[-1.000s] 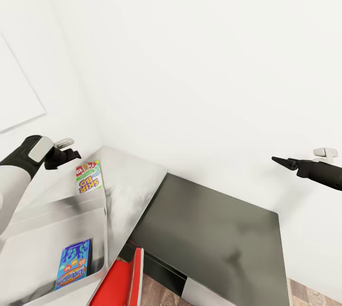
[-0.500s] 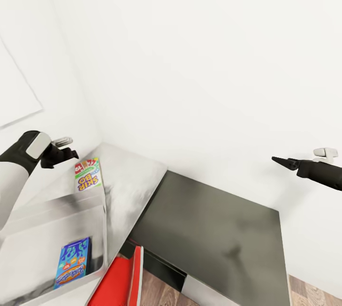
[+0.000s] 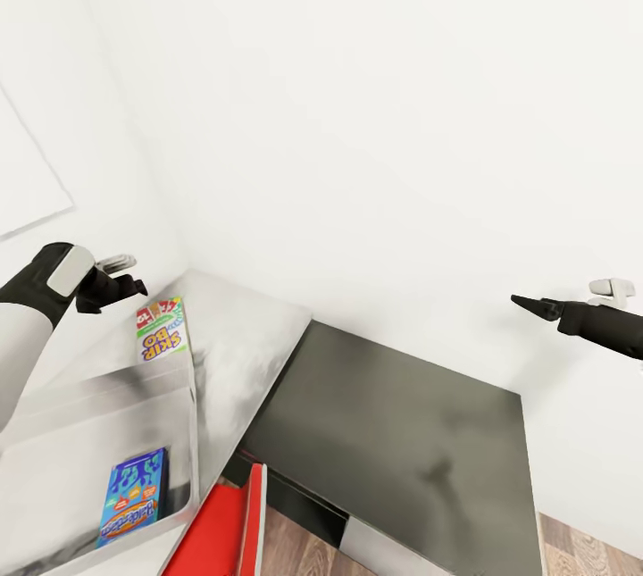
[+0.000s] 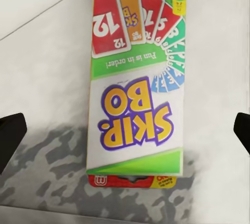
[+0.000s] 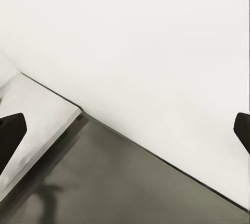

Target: Put all the toys in the child's room - the three board games (two on the bed and one on the table), the two jigsaw puzzles on the table, and the tennis ball on the table - inside the toy box on the table in the child's room.

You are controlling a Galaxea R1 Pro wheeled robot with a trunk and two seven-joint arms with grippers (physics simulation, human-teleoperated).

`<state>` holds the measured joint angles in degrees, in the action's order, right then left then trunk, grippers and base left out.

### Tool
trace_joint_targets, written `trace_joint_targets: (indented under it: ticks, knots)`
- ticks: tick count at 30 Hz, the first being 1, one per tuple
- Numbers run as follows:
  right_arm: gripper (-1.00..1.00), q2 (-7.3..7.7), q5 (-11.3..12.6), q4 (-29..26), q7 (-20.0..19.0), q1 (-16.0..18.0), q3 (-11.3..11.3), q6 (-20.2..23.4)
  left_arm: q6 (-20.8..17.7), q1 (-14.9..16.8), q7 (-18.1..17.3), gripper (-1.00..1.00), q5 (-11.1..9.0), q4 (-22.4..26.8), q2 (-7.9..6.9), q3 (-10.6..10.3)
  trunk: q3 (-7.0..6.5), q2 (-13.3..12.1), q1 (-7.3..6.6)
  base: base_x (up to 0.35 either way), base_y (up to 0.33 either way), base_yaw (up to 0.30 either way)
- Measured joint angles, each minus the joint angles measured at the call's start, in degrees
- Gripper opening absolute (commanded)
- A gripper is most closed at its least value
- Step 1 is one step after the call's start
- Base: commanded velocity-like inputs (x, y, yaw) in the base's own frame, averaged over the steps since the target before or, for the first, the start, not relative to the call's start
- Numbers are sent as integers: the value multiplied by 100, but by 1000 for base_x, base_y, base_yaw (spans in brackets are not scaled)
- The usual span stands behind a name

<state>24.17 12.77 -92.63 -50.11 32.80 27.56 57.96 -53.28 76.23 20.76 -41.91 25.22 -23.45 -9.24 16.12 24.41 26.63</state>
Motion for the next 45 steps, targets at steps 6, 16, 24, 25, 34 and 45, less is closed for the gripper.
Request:
trace_joint_targets:
  ticks: [6, 16, 24, 25, 34, 45]
  knots:
    - [100, -7, -2, 1, 0, 1, -1, 0, -4, -2, 0, 100, -2, 3, -9, 0, 0, 0, 0, 0, 0, -33]
    - [100, -4, -3, 0, -1, 1, 5, -1, 12, -46, -15, 100, -11, 14, 70, -4, 0, 0, 1, -33, -35, -3]
    - [100, 6, -2, 0, -1, 1, 3, 0, -139, -29, 38, 100, 28, 60, -208, 948, 54, 119, 66, -33, -25, 0]
    - [100, 8, -3, 0, -1, 1, 1, -1, -166, -27, 42, 100, 34, 153, -223, 976, 72, 160, 88, -4, -3, 0]
    - [100, 16, -3, 0, -1, 1, -1, -4, -321, -25, 56, 100, 62, 464, -246, 1025, 234, 522, 286, -1, 0, 0]
    - [100, 19, -4, 0, -1, 7, -22, -43, -416, 67, 61, 100, 97, 488, -287, 1034, 433, 964, 528, 0, 0, 0]
